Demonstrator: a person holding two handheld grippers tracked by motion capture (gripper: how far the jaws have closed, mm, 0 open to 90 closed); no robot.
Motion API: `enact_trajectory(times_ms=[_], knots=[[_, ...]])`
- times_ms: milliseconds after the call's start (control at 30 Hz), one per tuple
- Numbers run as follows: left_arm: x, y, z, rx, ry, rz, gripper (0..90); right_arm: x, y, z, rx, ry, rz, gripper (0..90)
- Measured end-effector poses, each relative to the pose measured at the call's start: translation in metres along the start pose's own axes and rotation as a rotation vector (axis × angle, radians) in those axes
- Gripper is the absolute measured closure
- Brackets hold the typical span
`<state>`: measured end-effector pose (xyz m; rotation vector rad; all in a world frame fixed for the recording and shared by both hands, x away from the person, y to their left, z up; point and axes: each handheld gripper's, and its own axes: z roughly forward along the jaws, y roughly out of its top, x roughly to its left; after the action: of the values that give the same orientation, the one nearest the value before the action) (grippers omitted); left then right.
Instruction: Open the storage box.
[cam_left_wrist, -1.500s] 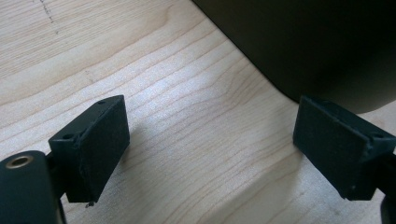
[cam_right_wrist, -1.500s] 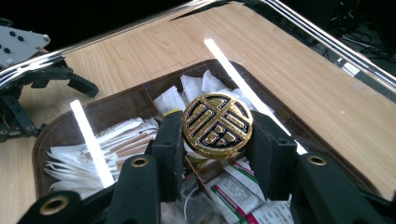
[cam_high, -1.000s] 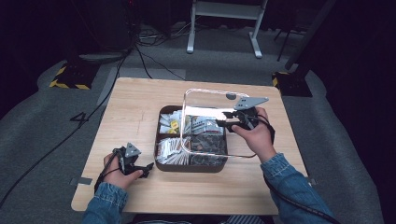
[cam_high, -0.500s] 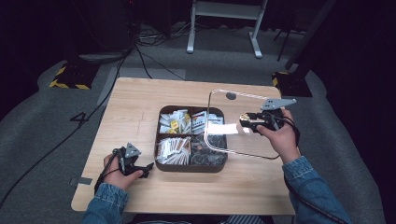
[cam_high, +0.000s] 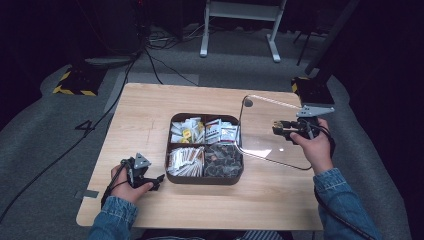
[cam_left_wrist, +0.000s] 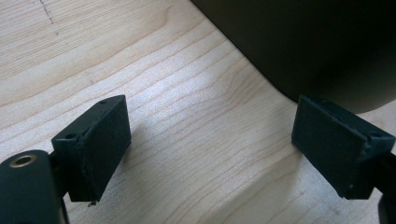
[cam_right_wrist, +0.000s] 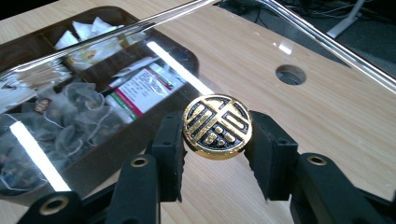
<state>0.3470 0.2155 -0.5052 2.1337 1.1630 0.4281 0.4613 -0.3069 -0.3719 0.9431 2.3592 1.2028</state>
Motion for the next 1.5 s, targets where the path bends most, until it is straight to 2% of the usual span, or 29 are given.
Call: enact_trajectory(times_ms=[200,333,733,1033,1300,1500], knots=[[0.000,0.000,0.000,0.000,0.001,0.001,12.0,-0.016,-0.012,-0.004,0.027,-0.033,-0.004,58.3],[0.000,0.000,0.000,0.000,0.000,0.001,12.0,-0.026,-0.021,-0.005,0.045,-0.053,0.011,58.3],[0.000,0.000,0.000,0.000,0.000,0.001,12.0,-0.048,-0.051,0.003,0.084,-0.063,0.062,58.3],[0.000,0.000,0.000,0.000,0.000,0.000,12.0,-0.052,-0.069,0.022,0.118,-0.051,0.072,58.3],[0.000,0.000,0.000,0.000,0.000,0.000,12.0,-0.052,-0.081,0.041,0.157,-0.045,0.053,58.3],[0.000,0.000,0.000,0.000,0.000,0.001,12.0,-0.053,-0.087,0.054,0.157,-0.030,0.077,58.3]])
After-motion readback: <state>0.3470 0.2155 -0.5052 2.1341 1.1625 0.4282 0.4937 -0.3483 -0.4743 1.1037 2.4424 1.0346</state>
